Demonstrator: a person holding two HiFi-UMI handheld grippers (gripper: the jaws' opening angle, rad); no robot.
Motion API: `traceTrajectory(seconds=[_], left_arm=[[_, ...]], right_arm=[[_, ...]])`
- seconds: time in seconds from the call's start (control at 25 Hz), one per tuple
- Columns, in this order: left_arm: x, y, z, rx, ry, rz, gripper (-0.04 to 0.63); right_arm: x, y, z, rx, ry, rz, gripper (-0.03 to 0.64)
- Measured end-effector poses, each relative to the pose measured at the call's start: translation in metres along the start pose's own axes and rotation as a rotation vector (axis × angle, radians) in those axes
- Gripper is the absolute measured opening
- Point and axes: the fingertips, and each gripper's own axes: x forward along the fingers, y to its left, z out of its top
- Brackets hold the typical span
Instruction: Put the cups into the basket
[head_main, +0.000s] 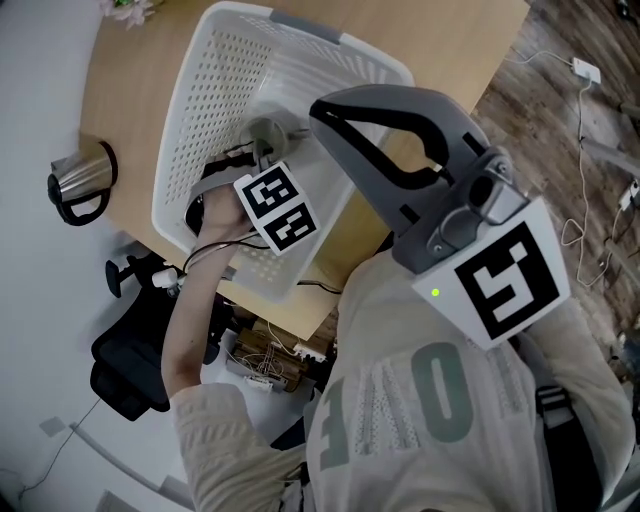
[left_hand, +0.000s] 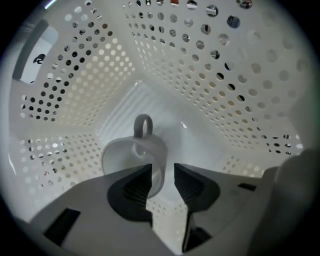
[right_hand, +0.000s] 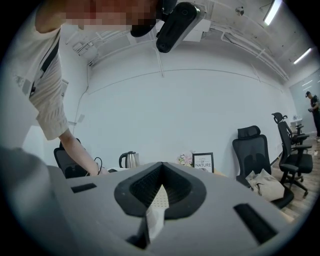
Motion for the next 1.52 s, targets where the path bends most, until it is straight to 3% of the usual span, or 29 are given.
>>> traceTrajectory(seconds=[0.32, 0.48, 0.52, 0.64, 0.76, 0.88, 0.96, 1.0, 1.08, 1.2, 1.32, 1.52], left_arm=[[-0.058, 0.01, 0.001, -0.125, -0.122, 0.127, 0.141], [-0.115, 0.03, 0.004, -0.283, -0.281, 0.274, 0.139], [-0.133, 0.038, 0.002, -0.341, -0.34, 0.329, 0.13], [-0.191, 0.054, -0.008, -0.533, -0.558, 0.514, 0.016], [-0.255, 0.054, -0.027, -0.774, -0.81, 0.707, 0.011], [-0.318, 0.049, -0.057, -1.083, -1.098, 0.955, 0.009], [-0.338, 0.03, -0.073, -1.261, -1.229, 1.038, 0.009], [-0.343, 0.018, -0.077, -1.31, -1.268, 1.065, 0.011], [-0.347, 0.0, -0.082, -1.352, -1.307, 1.118, 0.009], [-0.348, -0.011, -0.083, -1.369, -1.286, 1.185, 0.01], [-0.345, -0.013, -0.088, -1.393, -1.25, 1.203, 0.009], [-0.347, -0.016, -0.102, -1.416, -1.267, 1.257, 0.009]], right_arm=[[-0.013, 0.024, 0.033, -0.072, -0.043, 0.031, -0.003], [-0.011, 0.037, 0.055, -0.142, -0.075, 0.081, -0.003], [-0.008, 0.041, 0.06, -0.16, -0.085, 0.093, -0.003], [0.0, 0.058, 0.075, -0.193, -0.121, 0.116, -0.003], [0.003, 0.073, 0.085, -0.204, -0.156, 0.135, -0.003], [0.01, 0.078, 0.092, -0.224, -0.183, 0.158, -0.003], [0.014, 0.084, 0.09, -0.234, -0.181, 0.169, -0.003], [0.016, 0.089, 0.087, -0.238, -0.172, 0.175, -0.003], [0.02, 0.099, 0.079, -0.245, -0.148, 0.191, -0.003], [0.024, 0.11, 0.071, -0.251, -0.121, 0.225, -0.003], [0.025, 0.115, 0.069, -0.265, -0.116, 0.246, -0.003], [0.023, 0.114, 0.063, -0.27, -0.101, 0.239, -0.003]])
